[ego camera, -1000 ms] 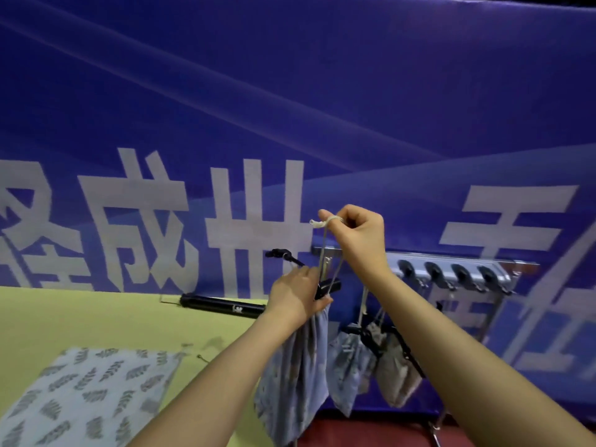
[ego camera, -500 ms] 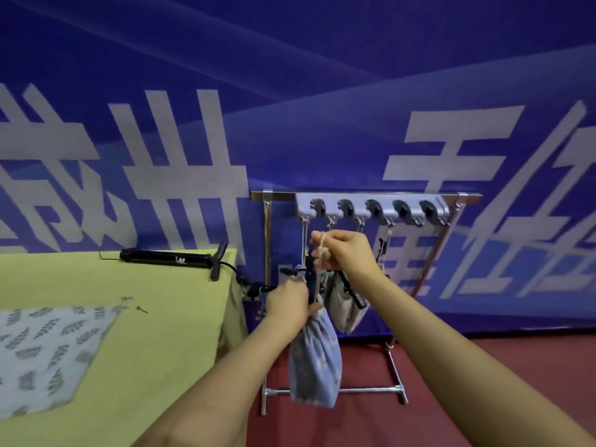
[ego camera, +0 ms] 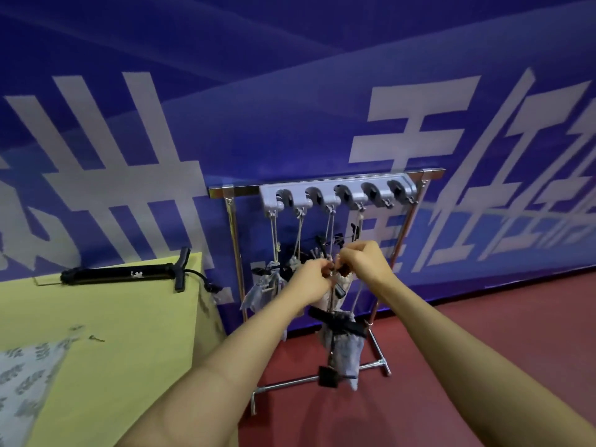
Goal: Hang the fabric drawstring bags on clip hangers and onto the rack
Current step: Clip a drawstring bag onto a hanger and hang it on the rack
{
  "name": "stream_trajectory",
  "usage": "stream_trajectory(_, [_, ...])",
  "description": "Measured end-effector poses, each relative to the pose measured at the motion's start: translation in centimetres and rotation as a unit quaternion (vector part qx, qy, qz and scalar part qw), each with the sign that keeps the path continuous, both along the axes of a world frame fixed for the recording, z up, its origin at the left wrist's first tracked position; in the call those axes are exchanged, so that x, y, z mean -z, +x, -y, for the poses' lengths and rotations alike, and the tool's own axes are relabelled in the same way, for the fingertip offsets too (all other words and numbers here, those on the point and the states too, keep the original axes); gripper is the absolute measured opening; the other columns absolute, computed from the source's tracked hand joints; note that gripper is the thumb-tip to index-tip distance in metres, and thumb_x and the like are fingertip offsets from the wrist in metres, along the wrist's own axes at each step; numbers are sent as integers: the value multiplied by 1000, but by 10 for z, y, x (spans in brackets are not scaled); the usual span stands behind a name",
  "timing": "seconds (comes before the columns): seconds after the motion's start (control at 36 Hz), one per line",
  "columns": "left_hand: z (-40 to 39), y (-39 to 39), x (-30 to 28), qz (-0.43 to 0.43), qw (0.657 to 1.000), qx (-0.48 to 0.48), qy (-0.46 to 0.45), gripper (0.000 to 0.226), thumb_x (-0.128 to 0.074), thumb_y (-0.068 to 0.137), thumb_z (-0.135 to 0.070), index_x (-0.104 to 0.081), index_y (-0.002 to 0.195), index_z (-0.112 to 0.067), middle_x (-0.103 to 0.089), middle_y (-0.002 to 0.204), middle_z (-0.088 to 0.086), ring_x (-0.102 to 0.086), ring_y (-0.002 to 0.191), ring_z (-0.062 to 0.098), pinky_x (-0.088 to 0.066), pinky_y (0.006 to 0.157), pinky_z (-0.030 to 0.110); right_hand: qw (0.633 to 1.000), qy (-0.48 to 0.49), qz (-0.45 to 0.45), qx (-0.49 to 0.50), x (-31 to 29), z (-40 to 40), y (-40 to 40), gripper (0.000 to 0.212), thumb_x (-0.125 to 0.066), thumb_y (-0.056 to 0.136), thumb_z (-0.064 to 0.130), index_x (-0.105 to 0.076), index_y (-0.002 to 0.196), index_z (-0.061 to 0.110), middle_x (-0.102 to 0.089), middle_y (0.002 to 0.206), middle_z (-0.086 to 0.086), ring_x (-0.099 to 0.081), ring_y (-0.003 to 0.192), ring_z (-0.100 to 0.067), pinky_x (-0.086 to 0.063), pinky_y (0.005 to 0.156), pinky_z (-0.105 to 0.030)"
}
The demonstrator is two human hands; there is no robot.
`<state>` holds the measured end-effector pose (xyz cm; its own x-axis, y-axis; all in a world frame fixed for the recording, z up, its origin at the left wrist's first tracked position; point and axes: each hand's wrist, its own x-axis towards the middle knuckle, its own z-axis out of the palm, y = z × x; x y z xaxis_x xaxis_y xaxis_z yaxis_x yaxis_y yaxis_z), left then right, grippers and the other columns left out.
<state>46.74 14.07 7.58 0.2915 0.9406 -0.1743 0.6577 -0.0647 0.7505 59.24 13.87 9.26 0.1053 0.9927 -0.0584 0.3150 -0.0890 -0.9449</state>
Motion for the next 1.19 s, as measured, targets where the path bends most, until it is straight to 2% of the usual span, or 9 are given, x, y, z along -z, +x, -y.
stream_trajectory(0.11, [-12,15,2,21,999,28,-21,11,-56,90,-12,-65,93,-5,-62,84,9,-59,82,23,-43,72,30,1000,5,19,15,9,-7,12,35,-56,61,21,-55,62,-14,-50,60,-19,-43,62,-21,-37,61,-37])
stream_trajectory(0.22, [-31,36,7,20,999,29,-19,37,-55,91,-11,-43,57,-18,-42,60,0,-39,59,15,-30,53,26,998,2,45,32,7,-13,34,24,-57,78,4,-58,58,-10,-51,54,-14,-42,50,-16,-37,51,-27])
stream_trajectory(0.44, [-76,89,16,75,996,-16,-35,17,-47,94,-9,-54,79,-10,-57,68,1,-47,54,6,-37,46,17,991,8,134,18,19,-70,101,25,-56,79,4,-54,55,0,-26,42,2,-21,37,-9,-21,42,-21])
stream_trajectory(0.56, [-93,113,24,80,994,-41,-57,21,-47,94,-15,-53,75,-12,-67,73,4,-56,54,3,-42,56,21,986,-7,169,-15,24,-96,127,34,-57,80,5,-46,47,7,-33,41,1,-28,42,-13,-24,39,-19])
stream_trajectory(0.67, [-108,139,22,89,992,-67,-54,17,-43,97,-11,-49,82,-8,-61,76,6,-50,43,-7,-37,42,9,986,-5,165,-23,25,-126,150,24,-58,81,6,-55,57,5,-43,48,-4,-37,50,-19,-32,46,-24])
stream_trajectory(0.83, [-140,172,19,71,990,-124,-4,18,-43,96,-14,-57,86,-9,-69,88,8,-65,81,26,-52,76,40,985,88,147,-14,20,-158,177,12,-54,85,2,-59,77,9,-52,59,5,-46,54,-9,-36,46,-8])
stream_trajectory(0.94, [-164,191,24,44,982,-182,27,21,-45,94,-17,-56,77,-19,-67,80,-1,-64,78,24,-55,75,44,982,117,149,2,25,-179,188,13,-52,89,3,-65,91,5,-59,71,3,-51,59,-7,-37,48,-9])
stream_trajectory(1.06, [-181,201,33,30,974,-223,30,20,-43,92,-15,-51,73,-17,-65,82,6,-62,80,30,-53,69,43,975,122,185,6,33,-195,192,17,-52,93,5,-67,99,2,-64,88,-4,-57,74,-17,-48,64,-28])
stream_trajectory(1.19, [-191,206,42,-4,977,-213,18,22,-43,95,-15,-50,74,-16,-65,89,11,-57,77,30,-44,62,36,967,83,240,5,53,-204,197,17,-49,93,5,-66,90,5,-67,84,-12,-58,69,-26,-51,61,-40])
